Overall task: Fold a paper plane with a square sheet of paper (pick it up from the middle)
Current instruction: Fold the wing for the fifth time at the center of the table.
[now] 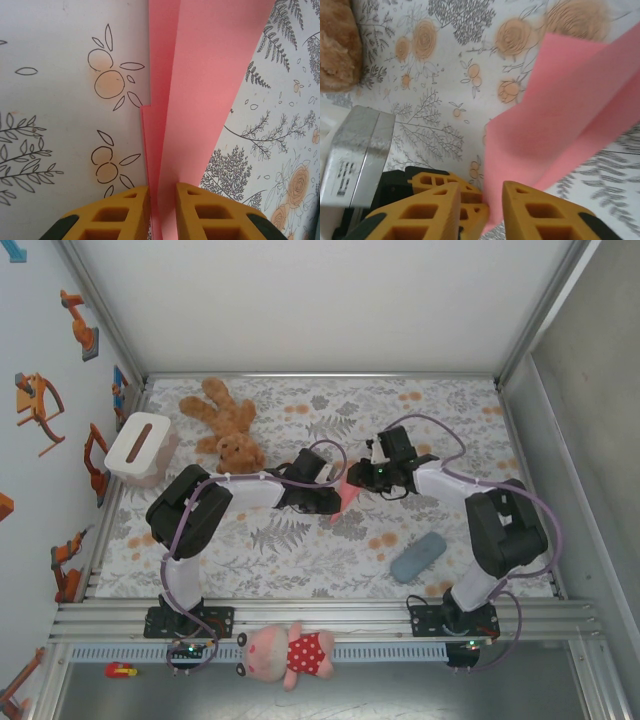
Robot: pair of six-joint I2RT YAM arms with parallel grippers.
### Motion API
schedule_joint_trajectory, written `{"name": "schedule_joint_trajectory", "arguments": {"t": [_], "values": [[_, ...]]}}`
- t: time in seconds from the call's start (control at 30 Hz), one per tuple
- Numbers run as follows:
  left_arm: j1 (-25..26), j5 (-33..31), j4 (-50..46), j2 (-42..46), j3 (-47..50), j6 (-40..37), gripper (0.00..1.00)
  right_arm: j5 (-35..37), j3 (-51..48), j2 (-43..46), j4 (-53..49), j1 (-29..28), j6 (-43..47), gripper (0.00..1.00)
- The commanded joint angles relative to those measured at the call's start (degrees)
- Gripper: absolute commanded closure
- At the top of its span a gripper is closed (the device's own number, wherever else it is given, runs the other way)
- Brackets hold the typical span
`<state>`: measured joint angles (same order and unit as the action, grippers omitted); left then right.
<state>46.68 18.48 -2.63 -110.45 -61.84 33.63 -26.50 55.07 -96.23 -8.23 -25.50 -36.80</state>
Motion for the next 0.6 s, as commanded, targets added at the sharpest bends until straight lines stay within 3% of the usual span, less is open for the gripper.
{"name": "schedule_joint_trajectory", "arguments": {"t": [0.0,0.57], "values": [[0.0,-1.0,-2.2,-3.0,-0.1,-1.4,0.79,-1.7,2.1,-3.0,2.2,-0.5,-0.6,0.76],[0.0,-0.9,-2.2,-3.1,-0.1,-1.0,0.8,7.1,3.5,-7.5,-1.3,-0.4,-1.2,0.79]]}}
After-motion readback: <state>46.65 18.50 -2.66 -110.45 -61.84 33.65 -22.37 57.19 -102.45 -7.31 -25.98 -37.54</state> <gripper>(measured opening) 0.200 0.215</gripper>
